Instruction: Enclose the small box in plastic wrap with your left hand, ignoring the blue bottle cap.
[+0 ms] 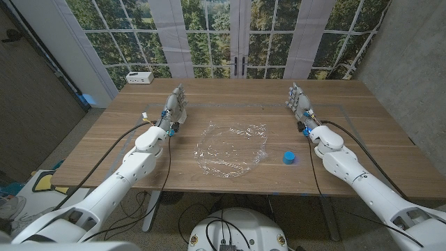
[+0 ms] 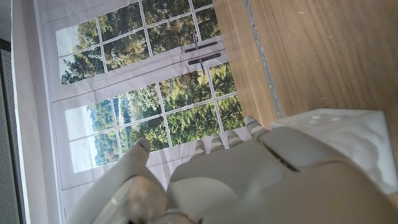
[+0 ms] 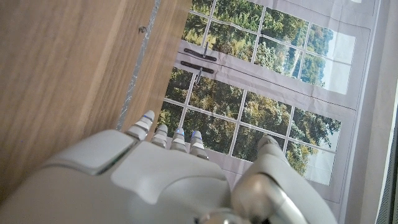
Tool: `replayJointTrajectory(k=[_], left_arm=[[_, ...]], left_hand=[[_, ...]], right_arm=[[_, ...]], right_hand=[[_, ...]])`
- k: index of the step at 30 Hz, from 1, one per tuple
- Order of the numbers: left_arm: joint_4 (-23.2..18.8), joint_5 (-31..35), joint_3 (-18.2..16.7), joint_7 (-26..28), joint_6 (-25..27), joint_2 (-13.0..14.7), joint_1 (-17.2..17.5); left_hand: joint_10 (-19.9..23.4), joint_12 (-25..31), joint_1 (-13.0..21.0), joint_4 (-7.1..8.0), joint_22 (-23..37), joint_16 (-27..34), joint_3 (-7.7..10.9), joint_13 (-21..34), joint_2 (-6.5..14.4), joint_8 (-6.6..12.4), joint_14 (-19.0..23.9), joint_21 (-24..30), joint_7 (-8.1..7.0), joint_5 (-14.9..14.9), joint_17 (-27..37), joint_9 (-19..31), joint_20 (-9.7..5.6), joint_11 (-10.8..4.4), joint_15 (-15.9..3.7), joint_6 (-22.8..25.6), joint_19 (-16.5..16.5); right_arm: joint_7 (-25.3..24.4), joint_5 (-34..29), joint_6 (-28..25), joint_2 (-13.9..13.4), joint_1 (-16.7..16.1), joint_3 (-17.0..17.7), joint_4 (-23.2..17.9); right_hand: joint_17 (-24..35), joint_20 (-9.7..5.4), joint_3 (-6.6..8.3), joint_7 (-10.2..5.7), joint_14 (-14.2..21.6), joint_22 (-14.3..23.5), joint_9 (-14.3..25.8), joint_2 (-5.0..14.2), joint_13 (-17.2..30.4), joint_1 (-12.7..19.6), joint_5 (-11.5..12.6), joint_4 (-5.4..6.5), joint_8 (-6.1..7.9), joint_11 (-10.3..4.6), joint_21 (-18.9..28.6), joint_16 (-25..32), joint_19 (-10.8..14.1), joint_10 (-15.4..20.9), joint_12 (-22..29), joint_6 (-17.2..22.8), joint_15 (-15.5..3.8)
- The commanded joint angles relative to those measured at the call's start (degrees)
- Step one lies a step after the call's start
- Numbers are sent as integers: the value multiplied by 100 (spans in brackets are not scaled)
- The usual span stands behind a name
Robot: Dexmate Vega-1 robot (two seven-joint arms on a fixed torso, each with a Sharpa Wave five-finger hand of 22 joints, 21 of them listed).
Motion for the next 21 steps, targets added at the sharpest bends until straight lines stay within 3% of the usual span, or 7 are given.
replayJointTrajectory(k=[1, 6, 7, 9, 16, 18, 21], left_arm=[[-50, 268, 20, 175, -55, 96, -10], [-265, 933, 118, 725, -49, 287, -3], [-46, 964, 119, 604, -402, 206, -61], [-172, 1183, 137, 772, -356, 294, -44], [-579, 2521, 272, 1877, -137, 521, -32], [-664, 2658, 285, 1931, -64, 574, -40], [-986, 3035, 300, 2214, 388, 730, 25]], left_hand=[[-557, 115, 256, -206, 27, -5, 176, 95, 88, -26, -658, 24, 23, -150, 42, 62, 35, 93, 46, -564, -465], [-999, -77, 190, -288, 40, -121, 18, 100, -200, -200, -980, -72, -284, -144, 59, 34, -77, -106, -77, -988, -642], [-997, -78, 187, -292, 41, -116, 10, 99, -212, -199, -975, -65, -307, -142, 58, 33, -88, -132, -89, -994, -620], [-857, -38, 192, -330, 44, -64, -20, 89, -253, -150, -850, 17, -356, -125, 50, 20, -104, -224, -188, -897, -387], [-676, 6, 280, -419, 39, -26, 4, 74, -216, -71, -674, 97, -352, -105, 33, 9, -216, -284, -300, -654, -139], [-610, 19, 340, -468, 35, -21, 32, 67, -176, -36, -604, 122, -346, -105, 25, 5, -215, -279, -331, -517, -50], [-541, 37, 376, -501, 32, -15, 46, 62, -157, -22, -548, 134, -352, -107, 21, 3, -218, -267, -340, -441, 0]], right_arm=[[-42, -141, -47, 1, 52, -94, 22], [-37, -178, -44, -8, 61, -115, 24], [-20, -185, -38, -4, 65, -127, 32], [-20, -257, -128, -37, 80, -197, -4], [46, -364, -58, -25, 149, -270, 73], [21, -397, -80, -39, 149, -282, 52], [16, -403, -55, -13, 165, -286, 89]], right_hand=[[30, -2, 45, -69, 77, 13, 42, 20, 44, 110, 7, -83, -6, -59, 55, 33, 116, -86, -20, 15, -16], [33, -5, 71, -209, 25, 14, 42, 45, 48, 174, -5, -136, -92, -110, 59, 4, 141, -217, -67, -202, -24], [33, -6, 74, -212, 40, 14, 42, 50, 48, 180, -5, -140, -91, -110, 61, 9, 147, -211, -64, -202, -23], [33, 2, 79, -212, 56, 14, 42, 57, 49, 190, -7, -146, -88, -99, 66, 15, 160, -203, -60, -199, -17], [33, 0, 95, -209, 64, 15, 42, 76, 50, 220, -12, -168, -81, -81, 66, 14, 166, -188, -52, -193, -8], [33, 0, 97, -210, 64, 15, 41, 78, 50, 228, -15, -175, -74, -74, 65, 13, 166, -179, -47, -179, -4], [33, -2, 100, -204, 65, 15, 41, 80, 50, 238, -18, -184, -67, -72, 65, 12, 166, -168, -43, -163, 3]])
